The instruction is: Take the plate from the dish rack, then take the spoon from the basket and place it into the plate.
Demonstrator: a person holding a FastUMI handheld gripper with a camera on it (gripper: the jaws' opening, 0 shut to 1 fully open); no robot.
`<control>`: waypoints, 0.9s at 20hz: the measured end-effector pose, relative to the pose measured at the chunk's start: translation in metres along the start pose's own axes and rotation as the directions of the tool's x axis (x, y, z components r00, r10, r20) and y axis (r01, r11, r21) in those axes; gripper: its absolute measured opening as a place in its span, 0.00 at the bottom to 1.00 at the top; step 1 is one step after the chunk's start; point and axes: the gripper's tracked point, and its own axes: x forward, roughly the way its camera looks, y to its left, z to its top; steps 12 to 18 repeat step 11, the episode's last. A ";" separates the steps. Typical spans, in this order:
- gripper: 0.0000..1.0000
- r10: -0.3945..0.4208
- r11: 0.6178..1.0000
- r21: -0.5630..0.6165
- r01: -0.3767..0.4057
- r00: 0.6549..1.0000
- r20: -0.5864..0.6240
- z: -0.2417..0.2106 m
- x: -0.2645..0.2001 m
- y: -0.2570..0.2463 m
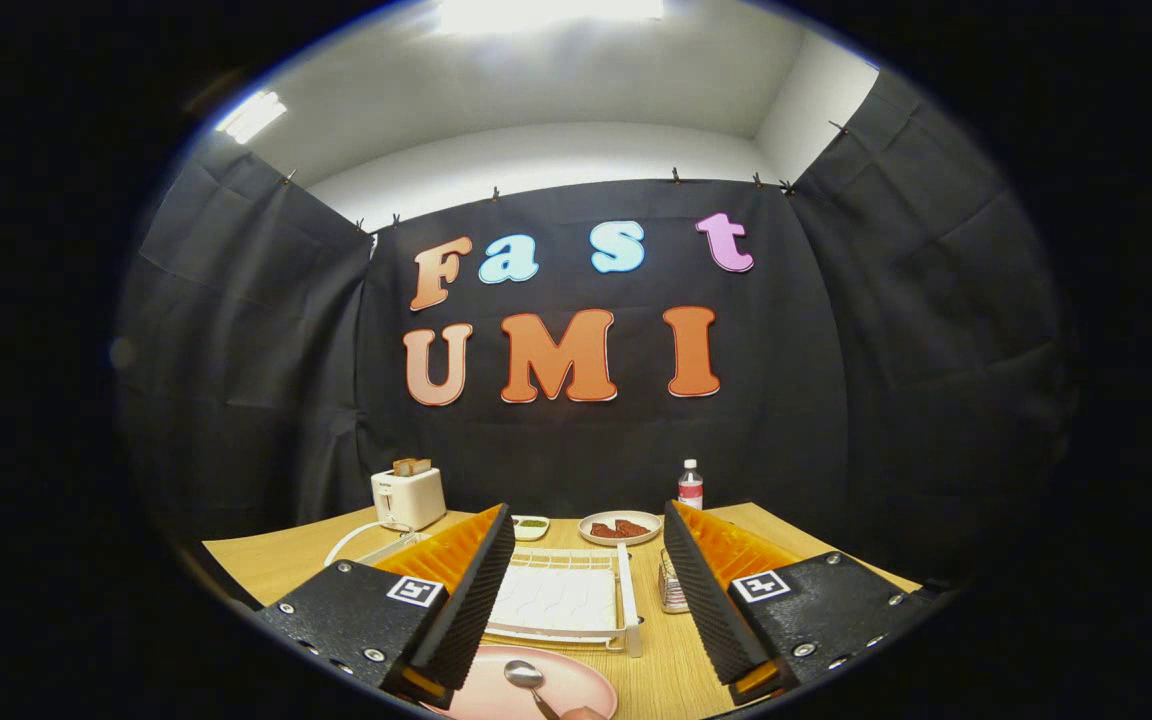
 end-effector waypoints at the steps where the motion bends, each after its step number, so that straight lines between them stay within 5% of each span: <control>1: 0.89 -0.001 1.000 -0.005 0.001 1.000 0.004 0.001 0.000 0.000; 18: 0.90 0.032 0.999 0.001 -0.032 0.999 0.024 0.015 0.008 0.012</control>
